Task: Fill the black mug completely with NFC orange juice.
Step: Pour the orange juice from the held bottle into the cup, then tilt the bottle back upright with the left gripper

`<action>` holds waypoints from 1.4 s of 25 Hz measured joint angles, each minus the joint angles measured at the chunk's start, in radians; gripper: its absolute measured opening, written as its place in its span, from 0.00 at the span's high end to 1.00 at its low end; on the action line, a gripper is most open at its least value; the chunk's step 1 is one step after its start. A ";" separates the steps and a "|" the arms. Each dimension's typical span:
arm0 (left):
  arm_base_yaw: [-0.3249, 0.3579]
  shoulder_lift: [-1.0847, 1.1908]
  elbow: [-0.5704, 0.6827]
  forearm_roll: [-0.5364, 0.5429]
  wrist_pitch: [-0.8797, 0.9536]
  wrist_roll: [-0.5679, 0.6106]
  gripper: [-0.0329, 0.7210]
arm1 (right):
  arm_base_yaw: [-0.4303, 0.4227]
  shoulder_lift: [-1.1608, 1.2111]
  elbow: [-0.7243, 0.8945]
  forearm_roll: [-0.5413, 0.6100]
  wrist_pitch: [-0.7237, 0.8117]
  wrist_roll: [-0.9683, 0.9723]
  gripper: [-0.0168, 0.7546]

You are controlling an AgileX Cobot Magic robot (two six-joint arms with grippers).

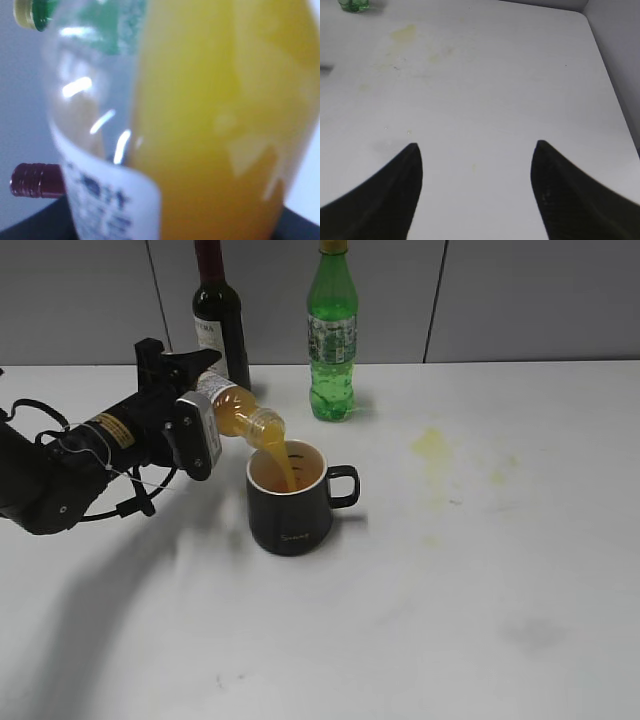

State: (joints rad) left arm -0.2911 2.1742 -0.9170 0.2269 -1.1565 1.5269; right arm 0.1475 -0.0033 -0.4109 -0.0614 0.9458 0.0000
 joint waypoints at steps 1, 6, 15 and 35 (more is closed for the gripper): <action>0.000 0.000 0.000 0.000 -0.001 0.004 0.34 | 0.000 0.000 0.000 0.000 0.000 0.000 0.31; 0.000 0.000 0.000 0.000 -0.009 0.036 0.34 | 0.000 0.000 0.000 0.000 0.000 0.000 0.31; 0.000 0.000 0.000 0.000 -0.016 0.067 0.34 | 0.000 0.000 0.000 0.000 0.000 0.000 0.31; 0.000 0.000 0.000 0.000 -0.031 0.147 0.34 | 0.000 0.000 0.000 0.000 0.000 0.000 0.31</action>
State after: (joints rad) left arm -0.2911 2.1739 -0.9170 0.2269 -1.1871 1.6739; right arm 0.1475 -0.0033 -0.4109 -0.0614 0.9458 0.0000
